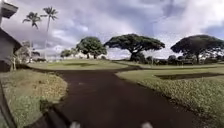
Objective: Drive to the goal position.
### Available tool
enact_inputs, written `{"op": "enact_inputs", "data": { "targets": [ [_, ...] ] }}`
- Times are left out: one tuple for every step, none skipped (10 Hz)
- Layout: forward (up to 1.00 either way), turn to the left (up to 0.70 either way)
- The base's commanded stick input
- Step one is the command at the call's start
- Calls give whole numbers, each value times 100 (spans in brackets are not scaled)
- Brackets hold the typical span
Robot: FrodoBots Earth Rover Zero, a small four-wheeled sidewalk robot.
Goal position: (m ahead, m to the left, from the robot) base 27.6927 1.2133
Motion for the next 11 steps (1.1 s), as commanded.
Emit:
{"op": "enact_inputs", "data": {
  "targets": [
    [50,0],
    [50,0],
    [50,1],
    [50,26],
    [50,27],
    [50,27],
    [50,27],
    [50,27],
    [50,19],
    [50,0],
    [50,0]
  ]
}}
